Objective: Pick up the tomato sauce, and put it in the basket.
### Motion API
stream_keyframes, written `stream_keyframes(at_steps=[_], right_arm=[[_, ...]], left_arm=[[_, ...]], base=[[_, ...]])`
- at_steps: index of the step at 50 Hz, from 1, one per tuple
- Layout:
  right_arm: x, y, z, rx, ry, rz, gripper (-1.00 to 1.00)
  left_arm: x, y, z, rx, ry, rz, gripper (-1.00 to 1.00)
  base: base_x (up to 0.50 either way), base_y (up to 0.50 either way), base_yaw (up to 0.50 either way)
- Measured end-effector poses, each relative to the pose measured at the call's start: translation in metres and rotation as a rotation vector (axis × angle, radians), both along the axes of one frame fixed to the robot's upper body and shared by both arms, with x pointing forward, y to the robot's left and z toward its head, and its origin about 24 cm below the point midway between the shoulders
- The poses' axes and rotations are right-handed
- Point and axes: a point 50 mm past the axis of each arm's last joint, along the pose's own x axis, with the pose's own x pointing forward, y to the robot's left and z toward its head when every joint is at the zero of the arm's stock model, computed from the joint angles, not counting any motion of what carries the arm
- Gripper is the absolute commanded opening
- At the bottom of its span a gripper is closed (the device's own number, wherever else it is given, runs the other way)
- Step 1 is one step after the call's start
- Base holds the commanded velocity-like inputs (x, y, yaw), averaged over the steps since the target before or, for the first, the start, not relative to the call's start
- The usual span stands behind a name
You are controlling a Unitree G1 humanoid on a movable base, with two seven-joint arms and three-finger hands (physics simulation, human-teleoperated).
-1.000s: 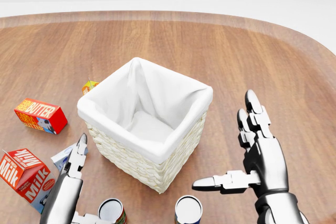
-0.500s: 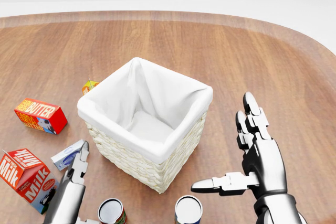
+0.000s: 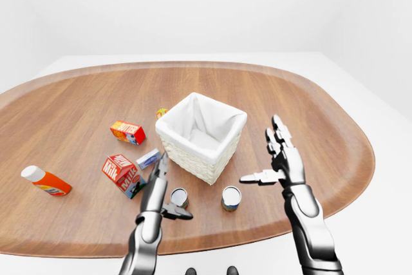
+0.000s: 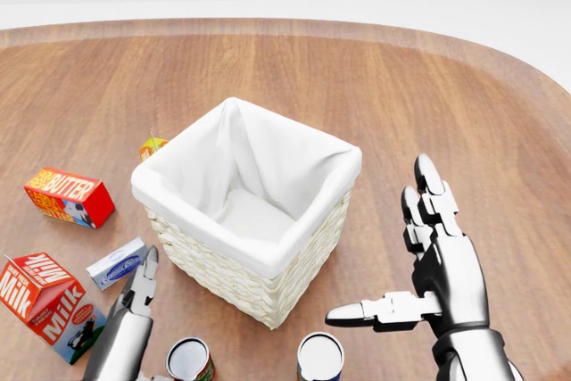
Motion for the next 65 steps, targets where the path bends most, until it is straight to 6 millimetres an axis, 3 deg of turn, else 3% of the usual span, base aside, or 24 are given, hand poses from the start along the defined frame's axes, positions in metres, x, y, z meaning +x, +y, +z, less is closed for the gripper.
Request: stream_keyframes(at_steps=[65], right_arm=[[0.0, 0.001, -0.003, -0.004, 0.012, 0.0, 1.0]], left_arm=[[0.008, -0.003, -0.021, 0.001, 0.035, -0.002, 1.0]], base=[[0.0, 0.0, 0.0]])
